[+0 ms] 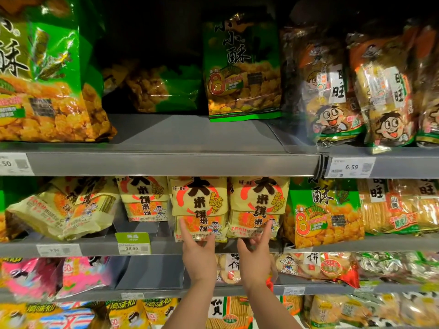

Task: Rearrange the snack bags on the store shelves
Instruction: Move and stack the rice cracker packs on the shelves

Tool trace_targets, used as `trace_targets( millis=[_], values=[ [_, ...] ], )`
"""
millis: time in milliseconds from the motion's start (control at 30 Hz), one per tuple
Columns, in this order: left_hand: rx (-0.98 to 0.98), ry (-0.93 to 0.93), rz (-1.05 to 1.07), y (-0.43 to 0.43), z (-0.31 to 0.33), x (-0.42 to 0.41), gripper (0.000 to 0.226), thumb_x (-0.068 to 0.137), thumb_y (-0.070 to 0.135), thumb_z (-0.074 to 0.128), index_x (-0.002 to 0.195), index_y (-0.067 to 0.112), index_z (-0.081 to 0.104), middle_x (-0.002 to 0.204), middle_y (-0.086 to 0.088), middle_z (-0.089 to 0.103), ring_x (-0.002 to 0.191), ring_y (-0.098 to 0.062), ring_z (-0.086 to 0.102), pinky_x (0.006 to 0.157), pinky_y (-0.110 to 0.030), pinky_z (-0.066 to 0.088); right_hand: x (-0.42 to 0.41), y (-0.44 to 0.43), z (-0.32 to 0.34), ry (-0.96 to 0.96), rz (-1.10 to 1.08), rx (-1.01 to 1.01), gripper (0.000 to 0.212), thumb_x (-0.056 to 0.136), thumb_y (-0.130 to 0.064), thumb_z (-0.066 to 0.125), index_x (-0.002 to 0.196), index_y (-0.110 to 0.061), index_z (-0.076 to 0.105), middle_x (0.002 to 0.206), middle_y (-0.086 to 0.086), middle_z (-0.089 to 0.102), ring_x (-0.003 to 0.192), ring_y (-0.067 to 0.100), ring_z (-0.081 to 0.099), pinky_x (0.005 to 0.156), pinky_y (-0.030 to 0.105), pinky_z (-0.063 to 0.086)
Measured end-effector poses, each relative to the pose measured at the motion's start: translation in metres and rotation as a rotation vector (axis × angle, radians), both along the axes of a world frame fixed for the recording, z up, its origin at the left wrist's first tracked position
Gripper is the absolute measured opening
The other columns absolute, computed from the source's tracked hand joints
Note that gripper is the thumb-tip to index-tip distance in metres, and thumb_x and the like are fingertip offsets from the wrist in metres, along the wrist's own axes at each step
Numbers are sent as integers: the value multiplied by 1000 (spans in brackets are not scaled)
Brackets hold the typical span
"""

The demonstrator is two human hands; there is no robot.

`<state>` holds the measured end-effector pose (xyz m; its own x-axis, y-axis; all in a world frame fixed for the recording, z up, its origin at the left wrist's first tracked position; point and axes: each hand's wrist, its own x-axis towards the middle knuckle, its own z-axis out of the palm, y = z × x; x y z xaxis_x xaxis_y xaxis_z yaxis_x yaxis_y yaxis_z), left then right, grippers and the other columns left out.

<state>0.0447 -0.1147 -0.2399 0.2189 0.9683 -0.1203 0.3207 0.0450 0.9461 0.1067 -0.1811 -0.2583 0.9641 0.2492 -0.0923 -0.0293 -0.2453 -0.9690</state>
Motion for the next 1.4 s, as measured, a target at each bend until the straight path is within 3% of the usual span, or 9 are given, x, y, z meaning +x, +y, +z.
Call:
trace_targets(
  millis=[100,267,367,467,600,733,967,1200,1400],
  values=[
    [77,138,-34,7,-1,-2,89,82,33,66,146,32,4,107,-15,64,77,-30,60,59,-34,47,4,-3,-3,-43,34,-83,92,87,-16,59,130,-59,-11,118,10,54,97,24,58,71,33,46],
    [162,340,-88,19,0,-10,82,84,38,61,146,27,7,77,0,64,59,-18,52,44,-26,34,6,-11,-4,-316,-44,-485,78,86,-23,62,148,-31,14,135,15,41,121,30,37,95,44,40],
    [295,317,-101,20,6,-7,66,82,31,65,136,21,27,103,-3,64,86,-24,63,59,-32,48,10,-14,-2,-414,-43,-509,70,85,-19,63,145,-28,28,147,16,32,135,32,28,106,49,34],
    [445,309,-157,27,10,-1,66,79,26,69,134,19,34,131,-8,52,118,-25,52,86,-38,51,10,-10,5,-391,63,-374,68,90,-17,53,143,-45,19,158,2,2,144,23,10,109,46,35],
    [530,326,-231,39,14,0,83,80,24,68,145,29,17,131,-7,48,121,-22,47,94,-36,46,13,-2,11,-425,155,-289,81,91,-15,51,124,-73,5,155,-12,-10,146,21,9,98,47,47],
    [527,362,-324,48,14,6,93,82,24,67,145,37,0,121,-5,48,111,-17,47,89,-28,46,20,10,13,-396,226,-344,85,91,-7,49,122,-74,7,154,-12,-17,145,23,12,102,43,43],
    [528,407,-345,43,12,-7,95,83,31,64,138,44,-13,132,-4,49,105,-18,58,71,-28,52,12,0,14,-482,156,-563,71,89,-9,47,142,-49,21,156,17,7,143,33,16,109,44,33],
    [562,382,-261,30,13,-18,90,84,37,62,135,45,-12,107,0,57,95,-15,54,67,-23,46,0,-6,18,-546,111,-547,65,84,-10,56,138,-41,38,153,11,23,140,32,23,107,50,30],
    [549,385,-267,18,23,-18,50,90,33,51,138,30,37,125,3,54,103,-16,58,73,-28,50,-9,-9,36,-512,181,-521,48,91,-22,49,137,-32,41,146,1,37,136,21,29,111,40,24]
  ],
)
